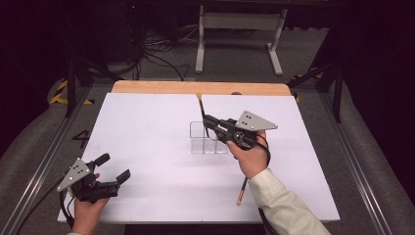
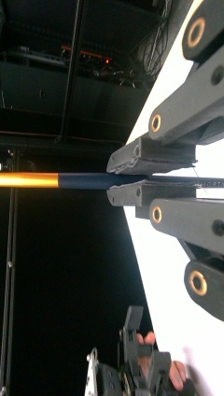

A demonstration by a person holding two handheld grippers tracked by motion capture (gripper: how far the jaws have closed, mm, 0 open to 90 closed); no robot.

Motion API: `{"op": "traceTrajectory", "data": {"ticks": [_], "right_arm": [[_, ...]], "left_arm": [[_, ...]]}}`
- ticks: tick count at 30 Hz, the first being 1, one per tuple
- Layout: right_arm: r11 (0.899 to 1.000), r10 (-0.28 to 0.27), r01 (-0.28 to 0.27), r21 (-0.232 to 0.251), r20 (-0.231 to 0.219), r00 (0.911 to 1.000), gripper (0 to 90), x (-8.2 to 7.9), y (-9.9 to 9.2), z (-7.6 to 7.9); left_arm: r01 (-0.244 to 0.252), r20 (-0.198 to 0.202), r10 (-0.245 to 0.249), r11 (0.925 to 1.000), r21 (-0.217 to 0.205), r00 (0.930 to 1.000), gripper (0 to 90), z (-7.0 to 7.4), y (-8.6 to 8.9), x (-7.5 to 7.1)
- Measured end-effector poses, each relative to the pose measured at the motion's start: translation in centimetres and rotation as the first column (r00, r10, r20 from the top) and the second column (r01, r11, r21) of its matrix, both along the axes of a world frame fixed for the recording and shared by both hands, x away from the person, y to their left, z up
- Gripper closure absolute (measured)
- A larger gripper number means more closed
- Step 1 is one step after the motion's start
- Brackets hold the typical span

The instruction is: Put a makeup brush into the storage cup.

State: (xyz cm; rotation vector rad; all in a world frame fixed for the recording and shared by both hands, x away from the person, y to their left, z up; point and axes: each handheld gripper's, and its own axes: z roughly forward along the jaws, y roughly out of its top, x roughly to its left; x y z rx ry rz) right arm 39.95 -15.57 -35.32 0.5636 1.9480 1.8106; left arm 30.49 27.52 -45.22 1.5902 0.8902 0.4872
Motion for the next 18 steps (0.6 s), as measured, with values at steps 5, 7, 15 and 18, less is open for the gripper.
{"op": "traceTrajectory", "data": {"ticks": [5, 7, 15, 18], "right_arm": [[1.0, -0.026, 0.026, -0.011, 0.002, 0.9997, 83.7, 0.8, -0.1, 0.0], [0.999, -0.034, 0.034, -0.01, 0.003, 0.9994, 83.7, 1.1, -0.1, 0.1], [0.997, -0.077, 0.077, 0.001, -0.011, 0.997, 83.7, 2.1, -0.3, -0.2], [0.996, -0.089, 0.089, 0.006, -0.021, 0.9958, 83.7, 2.4, -0.3, -0.5]], "left_arm": [[0.001, -0.002, -0.001, 1.0, 0.001, 1.0, 0.4, 0.0, 0.0, 0.0], [0.002, -0.003, -0.002, 1.0, 0.0, 1.0, 0.4, 0.0, 0.0, 0.0], [0.006, -0.003, -0.006, 1.0, 0.001, 1.0, 0.4, 0.0, 0.0, 0.0], [0.005, -0.003, -0.005, 1.0, 0.0, 1.0, 0.4, 0.0, 0.0, 0.0]]}}
